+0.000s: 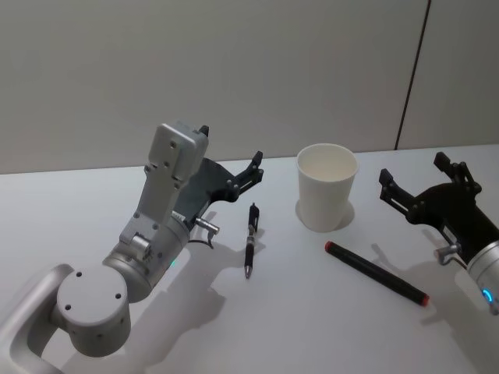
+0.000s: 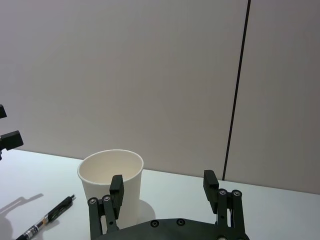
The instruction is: Place the pen into the pen holder.
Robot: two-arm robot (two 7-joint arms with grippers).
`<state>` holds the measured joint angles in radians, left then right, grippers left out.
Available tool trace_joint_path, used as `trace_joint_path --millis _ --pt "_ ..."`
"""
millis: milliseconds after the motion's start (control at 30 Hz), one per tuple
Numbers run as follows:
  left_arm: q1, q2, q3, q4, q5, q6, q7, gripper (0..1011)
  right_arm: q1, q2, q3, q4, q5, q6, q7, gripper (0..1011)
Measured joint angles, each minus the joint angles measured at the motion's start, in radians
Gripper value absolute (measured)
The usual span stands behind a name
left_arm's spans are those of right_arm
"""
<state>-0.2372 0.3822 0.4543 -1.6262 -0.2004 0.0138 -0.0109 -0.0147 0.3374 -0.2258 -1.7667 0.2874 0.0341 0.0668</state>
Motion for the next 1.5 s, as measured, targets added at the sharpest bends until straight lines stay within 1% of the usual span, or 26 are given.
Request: trace_joint_path --millis 1500 --pt "0.0 0.0 0.0 0.0 0.0 0.0 0.0 1001 0.002 0.0 0.001 0.001 0.0 0.002 0.002 1002"
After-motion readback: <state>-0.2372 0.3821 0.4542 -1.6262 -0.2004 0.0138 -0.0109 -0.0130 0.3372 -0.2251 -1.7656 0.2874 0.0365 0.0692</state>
